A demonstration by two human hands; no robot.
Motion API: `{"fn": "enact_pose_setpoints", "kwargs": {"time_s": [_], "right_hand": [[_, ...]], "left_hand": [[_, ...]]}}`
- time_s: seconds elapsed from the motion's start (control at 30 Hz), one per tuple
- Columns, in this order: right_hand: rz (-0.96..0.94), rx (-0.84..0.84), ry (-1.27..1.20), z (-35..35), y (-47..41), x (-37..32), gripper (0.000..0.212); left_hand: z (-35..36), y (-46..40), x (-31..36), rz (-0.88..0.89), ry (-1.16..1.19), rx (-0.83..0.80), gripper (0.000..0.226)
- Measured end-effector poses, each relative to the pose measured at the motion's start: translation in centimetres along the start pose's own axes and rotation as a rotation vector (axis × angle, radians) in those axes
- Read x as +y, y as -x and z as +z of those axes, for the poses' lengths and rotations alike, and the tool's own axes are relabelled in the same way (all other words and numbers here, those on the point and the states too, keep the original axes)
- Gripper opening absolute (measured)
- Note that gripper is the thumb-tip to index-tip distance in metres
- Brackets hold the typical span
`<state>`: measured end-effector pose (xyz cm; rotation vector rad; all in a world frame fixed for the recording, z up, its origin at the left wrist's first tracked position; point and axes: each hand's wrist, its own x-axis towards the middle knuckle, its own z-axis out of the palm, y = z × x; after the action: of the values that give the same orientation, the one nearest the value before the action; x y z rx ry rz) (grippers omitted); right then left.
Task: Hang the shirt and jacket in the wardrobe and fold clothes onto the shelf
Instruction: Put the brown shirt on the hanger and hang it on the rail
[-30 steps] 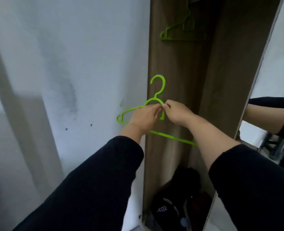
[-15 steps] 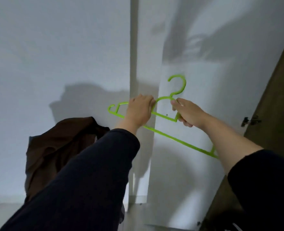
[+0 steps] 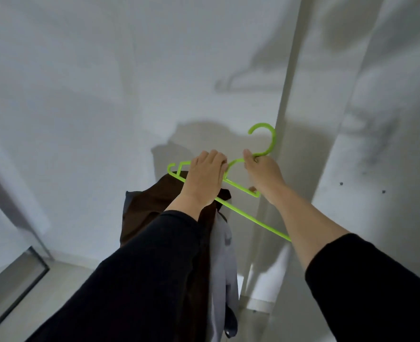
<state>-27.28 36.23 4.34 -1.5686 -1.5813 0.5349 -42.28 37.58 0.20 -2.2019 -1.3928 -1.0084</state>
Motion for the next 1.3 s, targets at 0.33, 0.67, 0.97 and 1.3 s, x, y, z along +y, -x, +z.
{"fn": "enact_pose_setpoints", "kwargs": {"time_s": [0.33,0.67,0.97,1.3], "right_hand": [[0.063,0.257,0.330,4.0,-2.3,4.2,0.059],[0.075,0.333,0.272,4.0,-2.7,5.8,0.060],[0.010,0.351,0.153,1.3,-2.1,3.4,0.060],[-0.108,0.331,-0.036,-2.2,0.8,-0.1,0.056]], "left_hand": [[6.6,2.9,-6.7,-0.519,-0.043,-0.394,0.072],[6.8,0.3,-8.1,-0.729,-0.014,-0.234,0.021],[1.0,-0.9,-8.7,-0.798,0.073,-0.171,0.035],[-5.3,-2.2,-8.9,-0.866,0.218,-0.017,0.033]]}}
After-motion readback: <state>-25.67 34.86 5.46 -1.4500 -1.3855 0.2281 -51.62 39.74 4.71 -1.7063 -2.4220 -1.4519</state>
